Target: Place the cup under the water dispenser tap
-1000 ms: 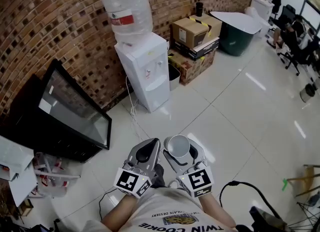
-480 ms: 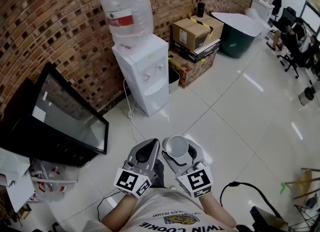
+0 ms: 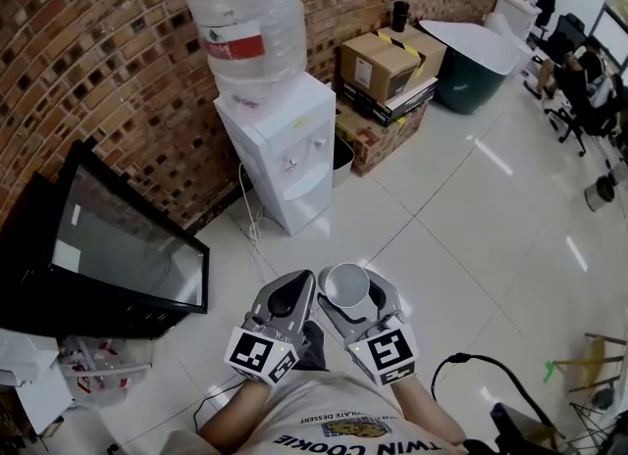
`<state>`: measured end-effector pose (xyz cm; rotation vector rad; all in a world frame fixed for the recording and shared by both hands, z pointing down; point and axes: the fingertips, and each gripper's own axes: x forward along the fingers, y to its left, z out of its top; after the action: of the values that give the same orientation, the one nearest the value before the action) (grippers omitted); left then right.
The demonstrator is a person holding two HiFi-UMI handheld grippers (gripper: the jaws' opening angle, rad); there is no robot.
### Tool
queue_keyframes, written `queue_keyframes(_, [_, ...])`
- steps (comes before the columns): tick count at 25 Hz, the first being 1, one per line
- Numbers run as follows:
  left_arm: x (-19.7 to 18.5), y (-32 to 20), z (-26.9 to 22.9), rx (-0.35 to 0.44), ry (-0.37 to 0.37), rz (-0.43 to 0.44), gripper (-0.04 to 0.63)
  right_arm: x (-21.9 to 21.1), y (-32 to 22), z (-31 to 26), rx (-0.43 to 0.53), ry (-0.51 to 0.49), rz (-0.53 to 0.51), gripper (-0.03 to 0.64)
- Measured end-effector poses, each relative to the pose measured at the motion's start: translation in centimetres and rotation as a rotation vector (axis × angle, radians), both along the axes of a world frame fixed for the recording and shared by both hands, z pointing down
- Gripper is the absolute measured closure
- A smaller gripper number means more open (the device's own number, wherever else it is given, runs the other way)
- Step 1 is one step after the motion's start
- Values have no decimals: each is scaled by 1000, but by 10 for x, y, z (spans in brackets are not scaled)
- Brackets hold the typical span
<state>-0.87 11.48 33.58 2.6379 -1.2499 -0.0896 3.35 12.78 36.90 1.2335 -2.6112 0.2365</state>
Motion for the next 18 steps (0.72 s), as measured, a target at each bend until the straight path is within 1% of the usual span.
queue_keyframes(9, [-20,-77,-3,-20,25,29,595,-24,-75,-8,-20,32,16,299])
queue_keyframes(18, [-43,-147,1,-19,22,51,595,-46,-151,-7,-20,62,39,299])
